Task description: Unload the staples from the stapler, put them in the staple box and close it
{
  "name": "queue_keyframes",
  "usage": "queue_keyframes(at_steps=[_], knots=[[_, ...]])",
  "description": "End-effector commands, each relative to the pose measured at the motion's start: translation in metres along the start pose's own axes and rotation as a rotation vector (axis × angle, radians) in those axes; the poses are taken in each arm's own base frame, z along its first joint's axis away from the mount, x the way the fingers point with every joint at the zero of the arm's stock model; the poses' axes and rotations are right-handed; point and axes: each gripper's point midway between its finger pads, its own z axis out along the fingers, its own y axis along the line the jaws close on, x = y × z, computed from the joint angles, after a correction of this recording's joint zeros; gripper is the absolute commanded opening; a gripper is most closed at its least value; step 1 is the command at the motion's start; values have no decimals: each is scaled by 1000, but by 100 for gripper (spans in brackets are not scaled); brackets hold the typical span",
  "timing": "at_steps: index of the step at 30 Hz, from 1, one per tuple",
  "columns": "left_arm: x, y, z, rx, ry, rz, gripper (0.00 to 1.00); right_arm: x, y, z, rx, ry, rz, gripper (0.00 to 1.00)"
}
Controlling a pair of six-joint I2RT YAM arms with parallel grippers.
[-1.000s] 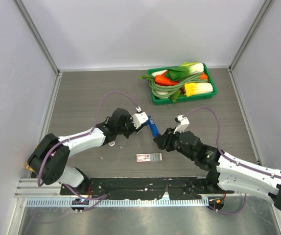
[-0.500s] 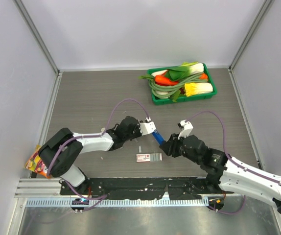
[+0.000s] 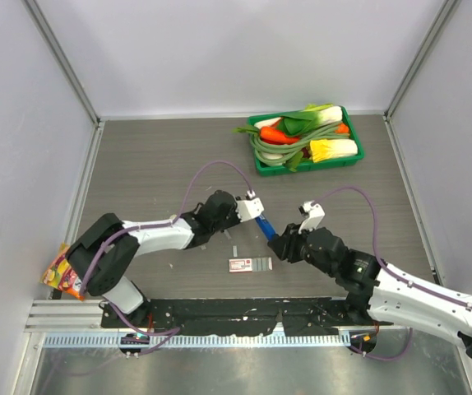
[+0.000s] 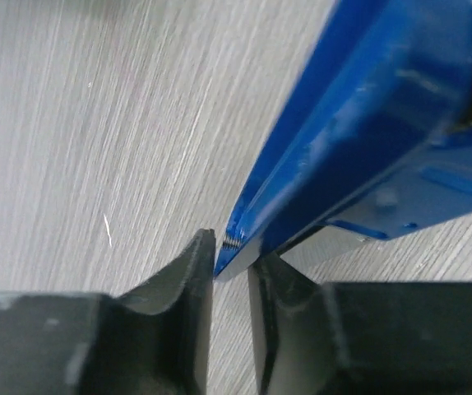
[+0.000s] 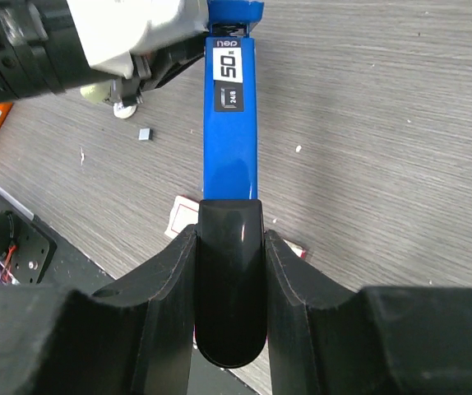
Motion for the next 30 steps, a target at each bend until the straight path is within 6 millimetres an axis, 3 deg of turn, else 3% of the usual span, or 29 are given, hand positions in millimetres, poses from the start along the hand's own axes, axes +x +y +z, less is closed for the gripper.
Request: queue_keyframes(at_steps=[1,2,3,4,5,6,8,13,14,15,19,23,30], knots=[[-40,50,-25,-11,-56,-276,31,-66,34,6,-34,-191,19,1],[-39,51,-34,26,-47,-308,39,-66,34,15,-9,-177,-13,1],[-49,54,-39,47,-69,-327,43,-80,39,17,3,-206,-26,1],[-59,44,-45,123,-103,-346,46,-92,45,20,1,-241,-26,1],[-57,37,-52,168,-79,-356,49,-92,44,30,27,-234,-64,1],[-61,37,-56,188,-81,-367,50,-111,54,32,18,-281,-62,1],[-60,33,-63,241,-75,-405,52,-125,56,40,32,-304,-82,1],[-58,54,-83,352,-105,-542,60,-153,65,73,27,-327,-129,1],[-58,44,-94,449,-85,-584,61,-156,65,77,28,-328,-135,1],[-66,57,-99,444,-104,-602,61,-163,70,80,17,-342,-154,1],[-56,96,-107,327,-150,-656,61,-156,75,105,16,-293,-216,1],[-43,106,-111,254,-137,-690,61,-149,78,128,10,-251,-290,1],[-17,129,-119,150,-109,-791,64,-112,67,179,26,-119,-424,1]])
